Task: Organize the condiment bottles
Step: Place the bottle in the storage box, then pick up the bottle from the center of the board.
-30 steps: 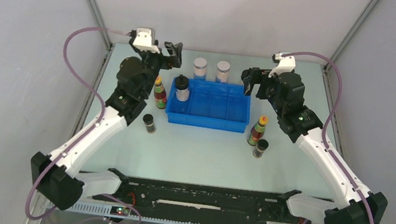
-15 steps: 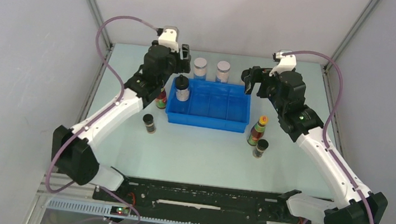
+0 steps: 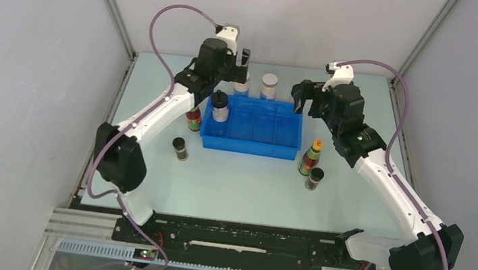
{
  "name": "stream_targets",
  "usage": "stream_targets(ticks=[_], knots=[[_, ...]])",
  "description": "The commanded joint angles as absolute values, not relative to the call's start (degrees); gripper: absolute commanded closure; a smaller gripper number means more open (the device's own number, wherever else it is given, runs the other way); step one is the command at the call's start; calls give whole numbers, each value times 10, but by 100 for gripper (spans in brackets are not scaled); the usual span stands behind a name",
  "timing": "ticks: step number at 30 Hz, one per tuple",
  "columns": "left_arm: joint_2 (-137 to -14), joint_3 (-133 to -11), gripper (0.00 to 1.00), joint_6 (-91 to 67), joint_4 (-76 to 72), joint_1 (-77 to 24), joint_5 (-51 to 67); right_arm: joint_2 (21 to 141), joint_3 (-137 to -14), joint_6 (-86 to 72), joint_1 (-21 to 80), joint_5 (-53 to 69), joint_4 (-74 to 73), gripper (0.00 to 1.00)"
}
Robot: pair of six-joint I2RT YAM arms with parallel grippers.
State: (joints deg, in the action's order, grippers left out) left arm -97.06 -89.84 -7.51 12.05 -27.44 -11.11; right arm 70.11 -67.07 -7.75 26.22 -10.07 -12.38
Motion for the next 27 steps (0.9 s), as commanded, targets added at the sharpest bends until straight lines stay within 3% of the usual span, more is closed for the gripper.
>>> stream_targets(ticks=[1, 6, 27], knots=[[-1007, -966, 4, -68, 147, -272, -98, 701, -692, -69, 254, -112, -112, 0], [-1052, -1010, 13, -69, 166, -272, -103, 702, -681, -76, 245, -109, -101, 0], [-1181, -1093, 11, -86, 170, -263, -124, 737, -678, -81, 232, -98, -86, 0]])
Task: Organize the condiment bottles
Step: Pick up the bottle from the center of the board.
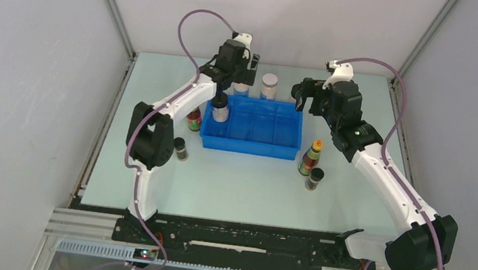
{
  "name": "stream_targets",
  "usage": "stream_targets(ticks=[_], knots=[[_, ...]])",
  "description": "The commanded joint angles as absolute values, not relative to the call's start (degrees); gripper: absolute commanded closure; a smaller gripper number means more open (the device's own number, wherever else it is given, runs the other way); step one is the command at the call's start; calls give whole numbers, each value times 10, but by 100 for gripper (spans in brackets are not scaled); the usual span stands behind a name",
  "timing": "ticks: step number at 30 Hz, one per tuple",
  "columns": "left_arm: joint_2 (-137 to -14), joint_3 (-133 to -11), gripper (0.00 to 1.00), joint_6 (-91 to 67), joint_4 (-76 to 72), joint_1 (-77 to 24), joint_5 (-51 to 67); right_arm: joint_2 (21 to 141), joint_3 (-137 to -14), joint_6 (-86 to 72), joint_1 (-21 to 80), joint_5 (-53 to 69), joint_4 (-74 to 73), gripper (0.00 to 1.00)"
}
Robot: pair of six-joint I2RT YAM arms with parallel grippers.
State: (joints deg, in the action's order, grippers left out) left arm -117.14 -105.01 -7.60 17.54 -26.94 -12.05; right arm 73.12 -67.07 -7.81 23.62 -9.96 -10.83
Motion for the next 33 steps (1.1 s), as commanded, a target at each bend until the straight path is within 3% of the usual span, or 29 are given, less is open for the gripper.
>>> stream_targets(ticks=[1, 33], knots=[[-1185, -1096, 11, -86, 169, -262, -122, 739, -678, -81, 232, -96, -85, 0], [-1242, -1132, 19, -100, 167, -258, -90, 748, -679, -83, 231, -98, -84, 0]])
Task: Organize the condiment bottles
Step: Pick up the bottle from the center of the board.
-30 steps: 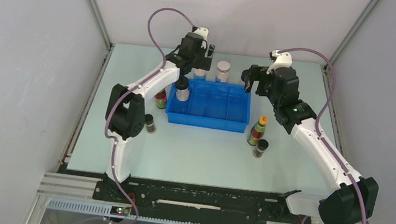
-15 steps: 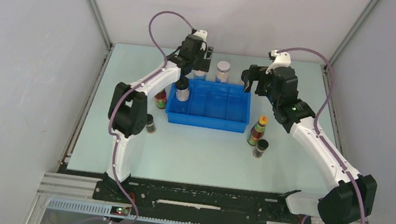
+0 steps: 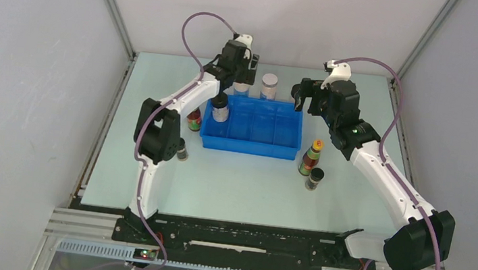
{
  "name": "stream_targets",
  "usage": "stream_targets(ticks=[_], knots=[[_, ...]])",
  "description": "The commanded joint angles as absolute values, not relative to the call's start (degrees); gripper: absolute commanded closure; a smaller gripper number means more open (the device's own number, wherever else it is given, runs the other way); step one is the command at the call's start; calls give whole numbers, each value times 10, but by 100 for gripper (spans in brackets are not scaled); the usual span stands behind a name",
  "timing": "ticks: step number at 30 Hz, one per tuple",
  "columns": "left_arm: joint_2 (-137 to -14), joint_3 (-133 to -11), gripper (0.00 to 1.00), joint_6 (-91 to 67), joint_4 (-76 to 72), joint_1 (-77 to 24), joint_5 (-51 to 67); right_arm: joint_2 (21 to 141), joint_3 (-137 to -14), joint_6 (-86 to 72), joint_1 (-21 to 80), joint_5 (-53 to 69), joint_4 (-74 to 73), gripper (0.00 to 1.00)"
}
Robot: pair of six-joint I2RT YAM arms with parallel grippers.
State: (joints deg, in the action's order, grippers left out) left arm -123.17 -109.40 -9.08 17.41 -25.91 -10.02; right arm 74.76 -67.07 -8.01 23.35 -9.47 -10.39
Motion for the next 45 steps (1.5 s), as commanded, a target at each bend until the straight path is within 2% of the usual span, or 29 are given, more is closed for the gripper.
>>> stream_targets(ticks=[1, 11, 16, 19, 22, 25, 26, 45], knots=[[-1243, -1133, 19, -101, 167, -258, -89, 748, -678, -83, 231, -97, -84, 0], [-1250, -1135, 22, -101, 168, -258, -88, 751, -678, -84, 230, -95, -83, 1], [-1256, -1138, 42, -101, 169, -258, -83, 751, -679, -85, 230, -96, -85, 0], [-1258, -1138, 46, -103, 170, -258, -83, 751, -679, -85, 230, -98, -88, 0], [-1259, -1137, 60, -103, 172, -258, -83, 751, -678, -86, 230, -98, -90, 0], [-1256, -1138, 92, -105, 171, -258, -87, 749, -678, -87, 231, -98, -89, 0], [-1255, -1138, 99, -105, 171, -258, -89, 748, -678, -87, 232, -98, -89, 0], [-1219, -1147, 100, -84, 183, -258, -96, 734, -671, -99, 237, -100, -99, 1]])
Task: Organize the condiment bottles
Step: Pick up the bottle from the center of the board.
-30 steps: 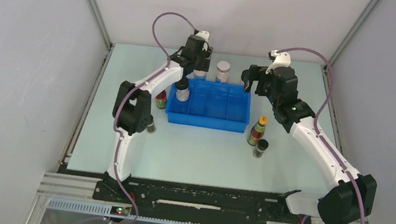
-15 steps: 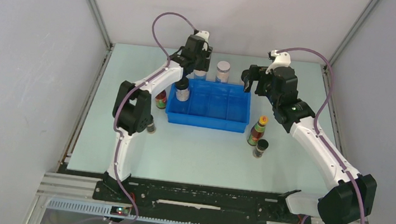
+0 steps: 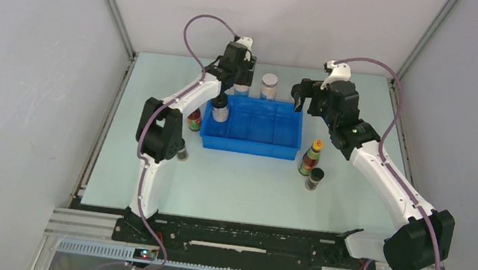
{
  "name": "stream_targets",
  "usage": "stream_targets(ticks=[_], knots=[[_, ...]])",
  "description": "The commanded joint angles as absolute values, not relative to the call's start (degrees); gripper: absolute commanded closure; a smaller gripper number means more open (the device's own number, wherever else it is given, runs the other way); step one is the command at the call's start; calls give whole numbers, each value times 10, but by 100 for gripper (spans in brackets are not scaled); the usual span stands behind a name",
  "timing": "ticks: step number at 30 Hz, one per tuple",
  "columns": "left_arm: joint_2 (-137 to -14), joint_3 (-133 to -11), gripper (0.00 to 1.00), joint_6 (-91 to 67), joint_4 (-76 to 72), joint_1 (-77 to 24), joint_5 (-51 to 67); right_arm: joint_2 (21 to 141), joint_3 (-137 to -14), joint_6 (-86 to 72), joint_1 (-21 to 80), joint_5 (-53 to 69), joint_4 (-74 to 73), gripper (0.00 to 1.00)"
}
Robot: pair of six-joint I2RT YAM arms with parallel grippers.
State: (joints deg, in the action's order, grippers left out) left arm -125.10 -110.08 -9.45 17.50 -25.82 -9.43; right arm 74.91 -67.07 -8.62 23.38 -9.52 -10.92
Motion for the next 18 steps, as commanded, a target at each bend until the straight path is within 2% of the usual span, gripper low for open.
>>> stream_targets(ticks=[1, 18], knots=[[-1218, -1149, 100, -83, 183, -258, -96, 733, -667, -101, 236, -101, -97, 1], [-1202, -1173, 100, -77, 184, -264, -105, 724, -663, -101, 236, -103, -101, 1]])
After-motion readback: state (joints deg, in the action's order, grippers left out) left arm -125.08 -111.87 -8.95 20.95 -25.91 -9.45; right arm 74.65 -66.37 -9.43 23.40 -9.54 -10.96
